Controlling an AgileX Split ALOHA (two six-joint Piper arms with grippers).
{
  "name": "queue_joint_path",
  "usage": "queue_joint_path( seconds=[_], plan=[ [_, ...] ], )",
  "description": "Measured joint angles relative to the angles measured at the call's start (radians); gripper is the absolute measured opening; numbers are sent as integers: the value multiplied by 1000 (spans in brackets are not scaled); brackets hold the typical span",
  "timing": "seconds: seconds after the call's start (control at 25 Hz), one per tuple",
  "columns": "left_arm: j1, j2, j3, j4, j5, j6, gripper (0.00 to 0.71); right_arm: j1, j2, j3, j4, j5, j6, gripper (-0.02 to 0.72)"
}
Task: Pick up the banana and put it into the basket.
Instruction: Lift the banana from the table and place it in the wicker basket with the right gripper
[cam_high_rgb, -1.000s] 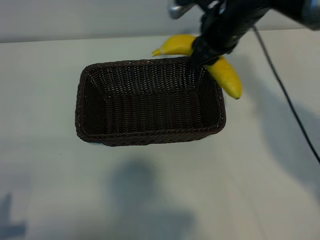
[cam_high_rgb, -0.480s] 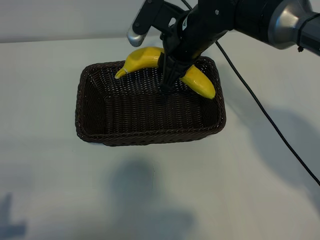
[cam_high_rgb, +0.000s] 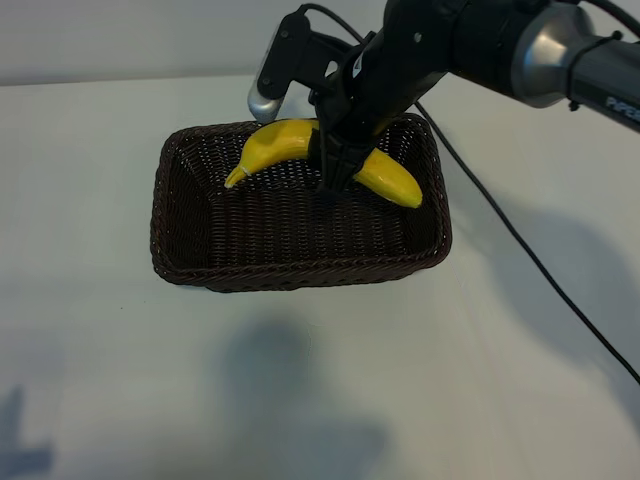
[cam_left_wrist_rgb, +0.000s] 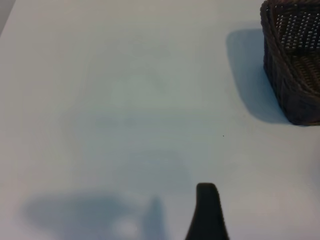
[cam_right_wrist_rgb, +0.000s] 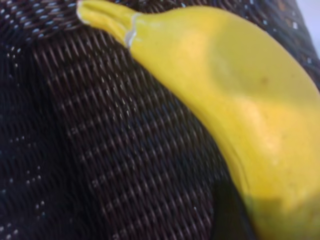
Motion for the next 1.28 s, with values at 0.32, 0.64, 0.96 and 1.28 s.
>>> queue_joint_path(
  seconds=[0.32, 0.64, 0.96, 1.28],
  plan=[
    [0, 0, 0, 0, 0, -3, 572, 20, 103, -93, -7, 21, -2, 431],
    [0, 0, 0, 0, 1, -3, 572, 20, 156, -102, -51, 27, -7, 431],
    [0, 0, 0, 0, 0, -3, 572, 20, 193, -102, -54, -2, -9, 431],
    [0, 0, 0, 0, 0, -3, 572, 20, 193, -104, -53, -6, -6, 447]
  ],
)
